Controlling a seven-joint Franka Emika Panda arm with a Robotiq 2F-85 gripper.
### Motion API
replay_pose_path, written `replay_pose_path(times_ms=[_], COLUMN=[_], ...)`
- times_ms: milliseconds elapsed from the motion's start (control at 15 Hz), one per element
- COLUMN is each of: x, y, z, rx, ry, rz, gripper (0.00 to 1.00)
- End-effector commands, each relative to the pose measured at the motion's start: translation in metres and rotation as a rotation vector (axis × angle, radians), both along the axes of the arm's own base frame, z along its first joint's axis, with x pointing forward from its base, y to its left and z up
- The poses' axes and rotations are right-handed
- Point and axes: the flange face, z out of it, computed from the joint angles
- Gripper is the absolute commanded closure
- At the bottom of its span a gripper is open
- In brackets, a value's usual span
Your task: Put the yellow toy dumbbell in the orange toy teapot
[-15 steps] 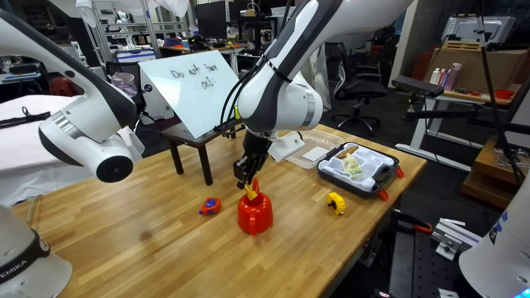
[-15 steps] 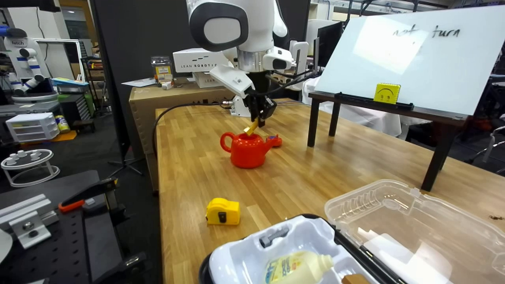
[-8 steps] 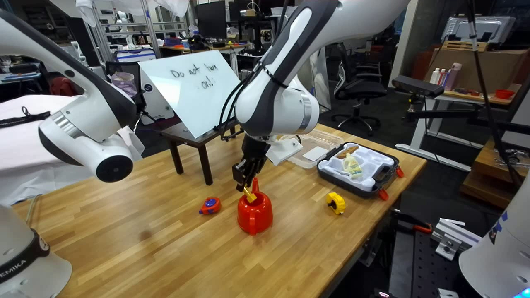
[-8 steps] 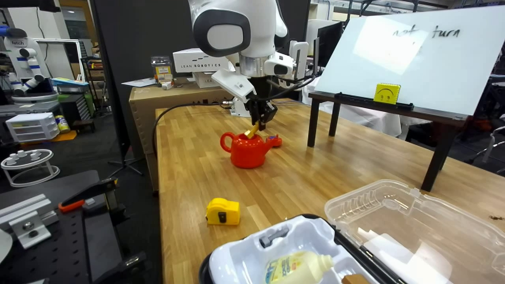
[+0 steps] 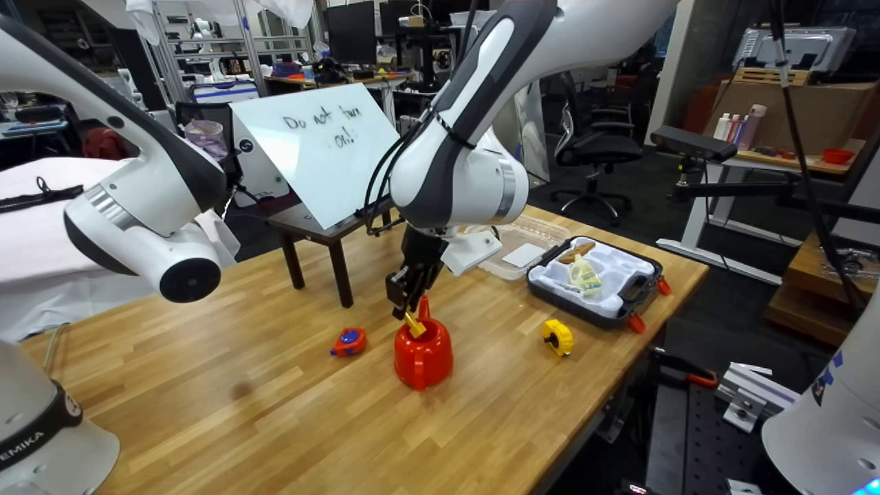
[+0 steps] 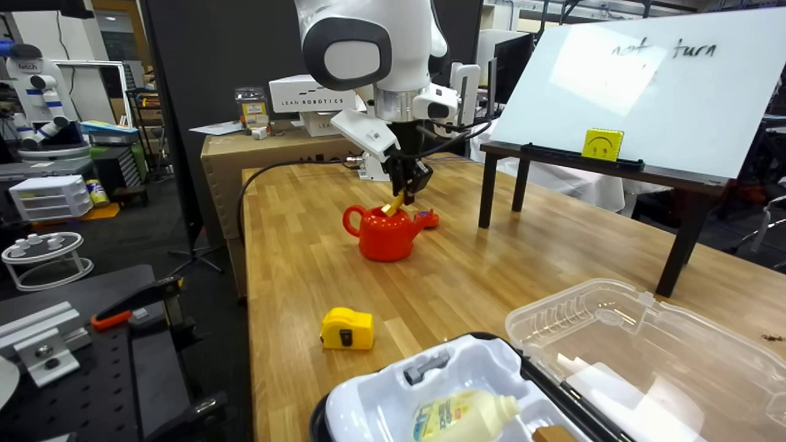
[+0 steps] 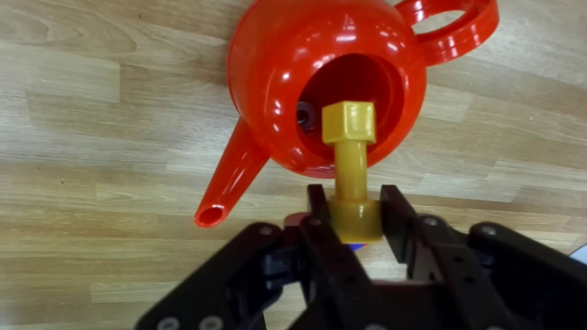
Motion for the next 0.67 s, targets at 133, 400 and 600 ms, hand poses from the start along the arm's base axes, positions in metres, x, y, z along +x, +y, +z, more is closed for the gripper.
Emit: replay_pose_path(times_ms=[133, 400, 600], x=[0.005, 0.006, 0.001], y=[-0.001, 0.003, 0.012], z=[0.004, 0.011, 0.026], rx=[0.024, 0.048, 0.067], ry=[-0.019, -0.029, -0.051], rz=[-0.025, -0.039, -0.031], gripper=[0.21, 0.0, 0.0])
